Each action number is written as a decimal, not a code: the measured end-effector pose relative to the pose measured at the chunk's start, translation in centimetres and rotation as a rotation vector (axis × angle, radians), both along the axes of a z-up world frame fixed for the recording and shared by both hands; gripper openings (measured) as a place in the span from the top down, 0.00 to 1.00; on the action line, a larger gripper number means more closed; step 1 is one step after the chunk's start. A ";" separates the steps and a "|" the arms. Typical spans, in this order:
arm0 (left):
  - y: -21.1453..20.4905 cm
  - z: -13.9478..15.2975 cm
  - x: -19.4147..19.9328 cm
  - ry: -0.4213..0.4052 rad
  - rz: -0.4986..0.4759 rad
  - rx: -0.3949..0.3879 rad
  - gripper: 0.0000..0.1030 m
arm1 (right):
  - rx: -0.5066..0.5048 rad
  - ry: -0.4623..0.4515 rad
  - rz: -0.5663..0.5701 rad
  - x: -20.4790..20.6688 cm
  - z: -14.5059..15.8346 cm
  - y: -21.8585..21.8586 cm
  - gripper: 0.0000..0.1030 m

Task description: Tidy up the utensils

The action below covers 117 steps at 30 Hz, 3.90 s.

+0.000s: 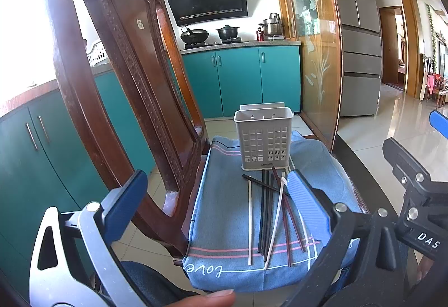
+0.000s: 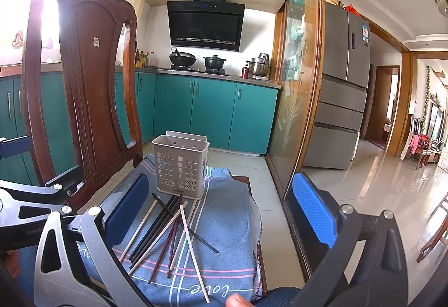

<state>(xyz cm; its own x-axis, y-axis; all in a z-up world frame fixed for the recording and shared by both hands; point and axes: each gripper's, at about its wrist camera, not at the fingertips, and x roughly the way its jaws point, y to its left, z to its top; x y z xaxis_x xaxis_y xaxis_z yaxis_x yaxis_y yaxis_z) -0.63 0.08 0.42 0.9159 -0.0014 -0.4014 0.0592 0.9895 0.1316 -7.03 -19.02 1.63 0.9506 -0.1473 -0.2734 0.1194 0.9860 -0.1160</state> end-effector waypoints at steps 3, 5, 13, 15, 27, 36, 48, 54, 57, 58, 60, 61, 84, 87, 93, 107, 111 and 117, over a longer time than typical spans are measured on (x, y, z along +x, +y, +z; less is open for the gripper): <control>0.0 -0.3 0.2 0.003 0.000 0.005 0.03 | 0.003 -0.003 0.001 0.0 0.1 -0.1 0.02; 0.1 -0.4 0.1 0.001 0.002 0.006 0.04 | 0.008 -0.004 0.003 -0.1 0.1 -0.1 0.02; 0.2 -0.6 -0.1 -0.002 0.000 0.005 0.04 | 0.006 -0.011 0.006 -0.3 0.3 -0.2 0.02; 0.1 -0.5 -0.1 -0.003 0.001 0.005 0.04 | 0.005 -0.010 0.005 -0.3 0.3 -0.1 0.02; 0.2 -0.4 -0.1 -0.002 0.004 0.001 0.04 | 0.004 -0.008 0.011 -0.3 0.4 -0.1 0.02; 0.4 -0.4 0.0 -0.006 0.008 -0.005 0.04 | -0.003 -0.017 0.008 -0.6 0.6 0.0 0.02; 0.6 -0.2 -0.4 -0.017 0.011 -0.015 0.04 | -0.014 -0.048 0.003 -1.2 0.8 0.3 0.02; 0.6 -0.2 -0.4 -0.017 0.011 -0.015 0.04 | -0.016 -0.049 0.004 -1.1 0.8 0.3 0.02; 0.7 0.0 -0.4 -0.020 0.014 -0.017 0.04 | -0.017 -0.055 0.002 -1.2 1.1 0.4 0.02; 0.8 0.1 -0.5 -0.025 0.014 -0.019 0.04 | -0.017 -0.060 0.003 -1.2 1.2 0.4 0.02; 0.9 0.2 -0.6 -0.032 0.018 -0.022 0.04 | -0.016 -0.070 0.002 -1.3 1.5 0.4 0.02; 1.0 0.2 -0.5 -0.033 0.019 -0.023 0.04 | -0.015 -0.074 0.002 -1.3 1.6 0.4 0.02; 1.4 0.0 -0.2 -0.017 0.028 -0.025 0.04 | -0.010 -0.063 -0.004 -1.2 1.5 0.2 0.02; 1.2 -1.1 0.9 0.046 0.018 -0.016 0.04 | -0.026 0.028 -0.023 0.7 0.7 -0.2 0.02; 1.2 -4.6 4.1 0.183 0.002 -0.013 0.04 | 0.017 0.223 -0.074 5.2 -3.7 -2.2 0.02; 0.1 -13.2 17.6 0.525 -0.152 -0.060 0.63 | 0.233 0.704 0.254 19.1 -15.0 -1.6 0.65; -1.8 -13.5 20.8 0.567 -0.264 -0.055 0.63 | 0.205 0.793 0.286 21.7 -17.0 -0.9 0.65; -2.4 -16.8 22.7 0.712 -0.447 -0.209 0.63 | 0.394 0.864 0.341 23.9 -18.6 -2.4 0.92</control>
<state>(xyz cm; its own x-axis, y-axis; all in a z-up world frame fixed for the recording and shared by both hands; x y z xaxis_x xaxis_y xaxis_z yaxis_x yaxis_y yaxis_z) 22.09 -2.29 -16.41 0.3426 -0.4393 -0.8305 0.4478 0.8534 -0.2667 16.90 -21.46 -16.94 0.3779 0.3447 -0.8593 -0.1471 0.9387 0.3118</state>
